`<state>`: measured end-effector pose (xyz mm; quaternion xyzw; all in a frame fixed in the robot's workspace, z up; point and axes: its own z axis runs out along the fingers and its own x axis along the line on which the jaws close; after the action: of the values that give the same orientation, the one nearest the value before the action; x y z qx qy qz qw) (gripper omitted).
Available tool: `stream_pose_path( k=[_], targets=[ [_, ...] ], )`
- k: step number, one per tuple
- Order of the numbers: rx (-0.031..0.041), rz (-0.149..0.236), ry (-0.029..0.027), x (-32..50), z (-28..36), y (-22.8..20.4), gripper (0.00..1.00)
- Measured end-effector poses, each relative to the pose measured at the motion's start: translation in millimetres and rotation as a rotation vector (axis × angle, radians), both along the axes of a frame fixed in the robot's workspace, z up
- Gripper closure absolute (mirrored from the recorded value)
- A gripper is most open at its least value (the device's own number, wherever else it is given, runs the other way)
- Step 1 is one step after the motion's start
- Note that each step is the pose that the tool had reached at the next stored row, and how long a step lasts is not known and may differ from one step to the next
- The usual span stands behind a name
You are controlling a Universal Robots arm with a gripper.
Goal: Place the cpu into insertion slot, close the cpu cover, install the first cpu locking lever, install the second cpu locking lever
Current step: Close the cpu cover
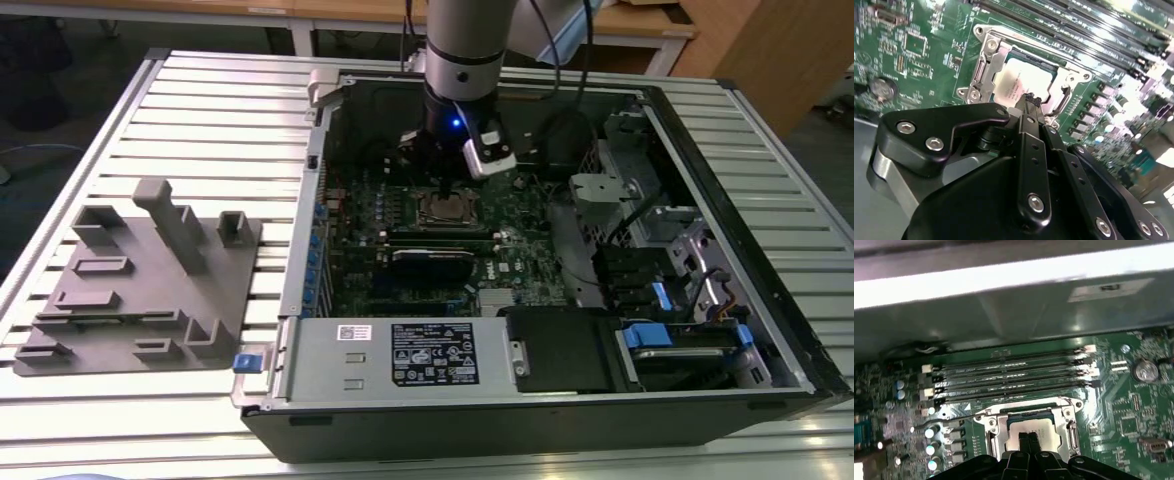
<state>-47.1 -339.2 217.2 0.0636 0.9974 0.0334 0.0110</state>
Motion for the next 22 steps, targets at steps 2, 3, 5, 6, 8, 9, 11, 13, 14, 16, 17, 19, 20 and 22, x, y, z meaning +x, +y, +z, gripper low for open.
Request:
stream_pose_path(
  k=[2, 3, 5, 6, 8, 9, 11, 13, 14, 16, 17, 19, 20, 22],
  targets=[
    [-0.0002, 0.036, -0.0001, 0.0, -0.5, 0.0, 0.89],
    [-0.0005, 0.054, 0.0000, 0.0, -0.7, 0.0, 0.89],
    [-0.0014, 0.091, 0.0000, 0.0, -1.0, 0.0, 0.89],
    [-0.0048, 0.105, 0.0003, 0.0, -1.1, 0.1, 0.89],
    [-0.0330, 0.111, 0.0018, 0.0, -1.1, 0.0, 0.89],
    [-0.0500, 0.111, 0.0026, 0.0, -1.1, 0.0, 0.89],
    [-0.0801, 0.111, 0.0045, -0.1, -1.2, 0.0, 0.89],
    [-0.0826, 0.111, 0.0046, 0.0, -1.5, 0.0, 0.89],
    [-0.0827, 0.111, 0.0047, -0.1, -1.6, 0.0, 0.89],
    [-0.0826, 0.111, 0.0045, -1.2, -1.9, 0.0, 0.89],
    [-0.0824, 0.111, 0.0045, -2.5, -2.0, 0.0, 0.89],
    [-0.0826, 0.111, 0.0045, -6.5, -2.2, 0.0, 0.89],
    [-0.0826, 0.111, 0.0046, -8.6, -2.3, 0.0, 0.89],
    [-0.0826, 0.111, 0.0045, -12.8, -2.5, 0.0, 0.89]
  ],
)
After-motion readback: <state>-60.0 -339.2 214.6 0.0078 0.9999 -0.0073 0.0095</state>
